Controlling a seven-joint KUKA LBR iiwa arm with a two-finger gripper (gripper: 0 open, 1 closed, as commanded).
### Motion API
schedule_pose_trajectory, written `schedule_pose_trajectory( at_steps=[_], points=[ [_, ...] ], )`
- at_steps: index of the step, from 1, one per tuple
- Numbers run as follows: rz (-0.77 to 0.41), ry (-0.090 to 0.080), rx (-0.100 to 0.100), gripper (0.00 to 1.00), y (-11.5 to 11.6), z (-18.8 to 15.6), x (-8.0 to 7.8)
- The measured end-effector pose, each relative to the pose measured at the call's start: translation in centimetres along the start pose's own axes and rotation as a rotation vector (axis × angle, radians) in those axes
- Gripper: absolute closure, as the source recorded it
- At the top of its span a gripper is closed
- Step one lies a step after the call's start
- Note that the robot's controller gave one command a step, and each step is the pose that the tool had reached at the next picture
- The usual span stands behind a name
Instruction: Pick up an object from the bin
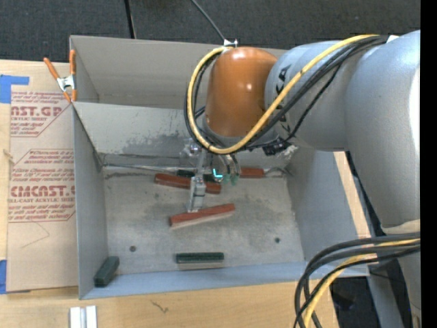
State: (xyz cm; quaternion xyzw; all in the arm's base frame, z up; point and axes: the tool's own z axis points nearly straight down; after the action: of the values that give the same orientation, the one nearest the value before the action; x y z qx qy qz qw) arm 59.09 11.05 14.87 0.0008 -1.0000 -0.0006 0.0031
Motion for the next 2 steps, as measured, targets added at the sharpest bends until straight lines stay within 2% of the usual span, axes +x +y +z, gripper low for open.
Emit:
schedule_pose_trajectory(
  at_steps=[1, 2],
  points=[
    [0.000, -0.007, -0.001, 0.00, 0.0, -0.5, -0.2],
    [-0.099, -0.014, -0.001, 1.00, -3.3, 7.3, 0.0]
  ],
)
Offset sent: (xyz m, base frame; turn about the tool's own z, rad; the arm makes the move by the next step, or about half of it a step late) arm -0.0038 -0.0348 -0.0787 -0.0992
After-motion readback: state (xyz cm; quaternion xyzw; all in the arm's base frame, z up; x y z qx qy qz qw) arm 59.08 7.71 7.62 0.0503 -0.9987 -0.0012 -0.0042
